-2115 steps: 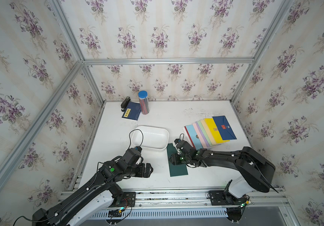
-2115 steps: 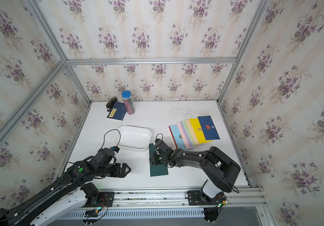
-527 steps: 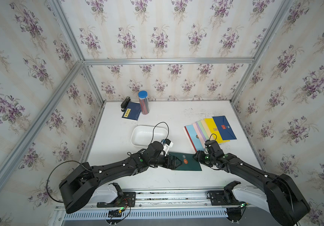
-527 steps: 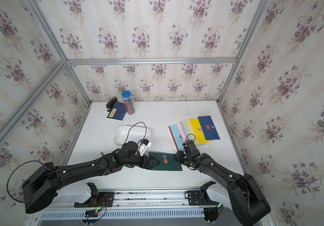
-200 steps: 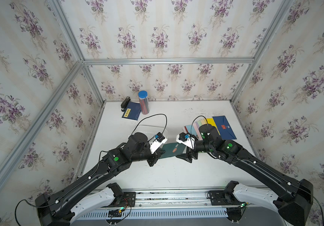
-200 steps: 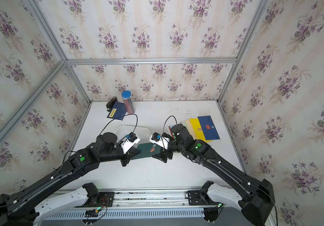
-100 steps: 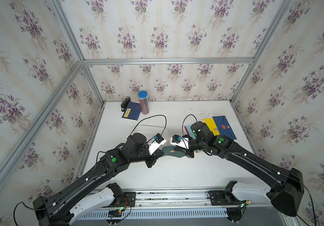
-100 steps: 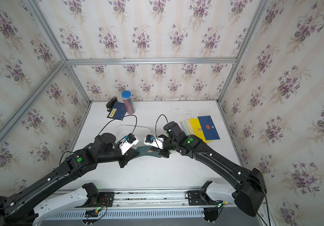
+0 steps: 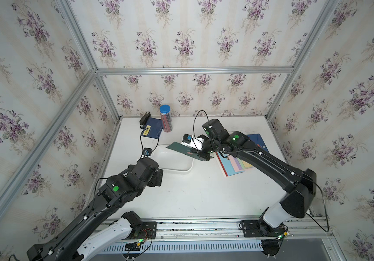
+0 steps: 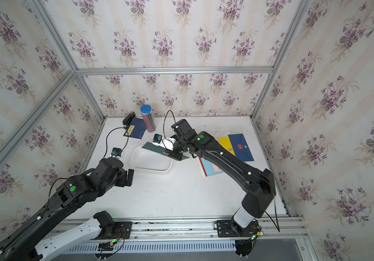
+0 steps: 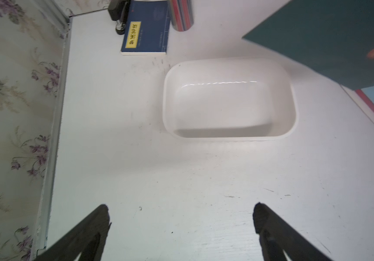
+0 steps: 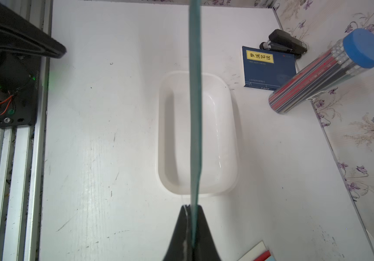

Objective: Put the sealed envelopes into the storage box
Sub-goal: Move the storage box to the center of the board, then place the envelope in the storage box.

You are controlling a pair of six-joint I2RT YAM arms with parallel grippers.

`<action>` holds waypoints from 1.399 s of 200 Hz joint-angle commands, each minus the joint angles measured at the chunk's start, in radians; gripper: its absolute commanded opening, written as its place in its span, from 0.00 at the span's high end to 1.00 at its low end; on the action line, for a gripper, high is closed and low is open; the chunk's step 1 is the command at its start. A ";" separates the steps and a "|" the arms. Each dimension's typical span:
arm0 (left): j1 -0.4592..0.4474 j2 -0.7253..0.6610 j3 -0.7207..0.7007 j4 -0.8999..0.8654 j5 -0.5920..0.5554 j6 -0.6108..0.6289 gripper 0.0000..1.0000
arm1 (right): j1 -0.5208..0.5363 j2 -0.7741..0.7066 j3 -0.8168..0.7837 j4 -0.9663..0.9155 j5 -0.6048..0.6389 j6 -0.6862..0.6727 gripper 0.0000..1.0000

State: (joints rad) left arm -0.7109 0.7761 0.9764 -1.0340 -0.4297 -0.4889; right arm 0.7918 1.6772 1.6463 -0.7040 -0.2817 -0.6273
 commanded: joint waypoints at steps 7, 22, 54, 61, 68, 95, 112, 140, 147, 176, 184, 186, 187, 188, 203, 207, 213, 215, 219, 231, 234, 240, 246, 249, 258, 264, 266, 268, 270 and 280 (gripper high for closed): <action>0.004 -0.101 -0.046 0.011 -0.124 -0.045 0.00 | 0.006 0.156 0.208 -0.130 0.021 0.056 1.00; 0.005 -0.168 -0.095 0.068 -0.136 -0.031 0.00 | 0.008 0.249 0.325 -0.150 -0.012 0.107 1.00; 0.005 -0.269 -0.151 0.141 -0.126 0.002 0.00 | 0.038 0.400 0.455 -0.149 -0.055 0.138 1.00; 0.005 -0.277 -0.153 0.142 -0.123 0.004 0.00 | 0.047 0.432 0.482 -0.165 -0.053 0.137 1.00; 0.007 -0.278 -0.155 0.146 -0.119 0.007 0.00 | 0.052 0.460 0.507 -0.185 -0.057 0.135 1.00; 0.006 -0.252 -0.146 0.136 -0.100 0.008 0.00 | 0.057 0.494 0.500 -0.216 -0.039 0.129 1.00; 0.005 -0.230 -0.133 0.122 -0.096 0.005 0.00 | 0.057 0.478 0.443 -0.236 -0.014 0.102 1.00; 0.006 -0.229 -0.133 0.121 -0.088 0.004 0.00 | 0.057 0.407 0.300 -0.237 0.063 0.052 1.00; 0.006 -0.235 -0.136 0.128 -0.081 0.007 0.00 | 0.057 0.387 0.269 -0.233 0.069 0.041 1.00; 0.005 -0.245 -0.144 0.142 -0.072 0.013 0.00 | 0.057 0.349 0.217 -0.214 0.096 0.009 1.00; 0.006 -0.245 -0.144 0.142 -0.070 0.014 0.00 | 0.057 0.352 0.218 -0.216 0.100 0.004 1.00; 0.006 -0.244 -0.144 0.141 -0.070 0.014 0.00 | 0.057 0.353 0.220 -0.217 0.101 0.002 1.00; 0.006 -0.244 -0.145 0.142 -0.069 0.014 0.00 | 0.057 0.354 0.220 -0.217 0.102 0.001 1.00; 0.006 -0.244 -0.145 0.142 -0.069 0.014 0.00 | 0.058 0.356 0.221 -0.218 0.103 0.000 1.00; 0.006 -0.243 -0.145 0.143 -0.067 0.014 0.00 | 0.064 0.375 0.229 -0.228 0.127 -0.020 1.00; 0.005 -0.242 -0.145 0.142 -0.067 0.013 0.00 | 0.066 0.382 0.231 -0.233 0.140 -0.029 1.00; 0.005 -0.241 -0.145 0.142 -0.066 0.014 0.00 | 0.073 0.391 0.234 -0.240 0.156 -0.044 1.00; 0.006 -0.241 -0.145 0.143 -0.066 0.015 0.00 | 0.075 0.393 0.233 -0.241 0.161 -0.047 1.00; 0.006 -0.240 -0.145 0.143 -0.066 0.016 0.00 | 0.080 0.398 0.234 -0.243 0.172 -0.054 1.00; 0.006 -0.239 -0.145 0.144 -0.066 0.014 0.00 | 0.095 0.414 0.244 -0.251 0.197 -0.066 1.00; 0.006 -0.239 -0.146 0.143 -0.066 0.014 0.00 | 0.098 0.417 0.248 -0.253 0.201 -0.069 1.00; 0.005 -0.239 -0.146 0.143 -0.064 0.015 0.00 | 0.103 0.425 0.257 -0.253 0.206 -0.068 1.00; 0.006 -0.239 -0.147 0.144 -0.064 0.014 0.00 | 0.108 0.435 0.267 -0.254 0.210 -0.069 1.00; 0.005 -0.239 -0.148 0.143 -0.064 0.016 0.00 | 0.109 0.440 0.271 -0.256 0.210 -0.070 1.00; 0.005 -0.239 -0.147 0.143 -0.064 0.016 0.00 | 0.115 0.454 0.283 -0.262 0.204 -0.077 1.00; 0.007 -0.239 -0.147 0.145 -0.063 0.017 0.00 | 0.116 0.460 0.288 -0.262 0.202 -0.079 1.00; 0.006 -0.239 -0.147 0.144 -0.063 0.017 0.00 | 0.117 0.463 0.288 -0.264 0.202 -0.080 1.00; 0.005 -0.238 -0.147 0.144 -0.063 0.016 0.00 | 0.119 0.466 0.290 -0.265 0.203 -0.081 1.00; 0.005 -0.238 -0.147 0.144 -0.063 0.016 0.00 | 0.120 0.468 0.292 -0.265 0.203 -0.081 1.00; 0.006 -0.237 -0.147 0.145 -0.062 0.016 0.00 | 0.124 0.477 0.295 -0.262 0.209 -0.085 1.00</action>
State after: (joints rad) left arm -0.7063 0.5350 0.8299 -0.9173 -0.4931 -0.4778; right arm 0.9092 2.1338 1.9274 -0.9466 -0.0982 -0.6880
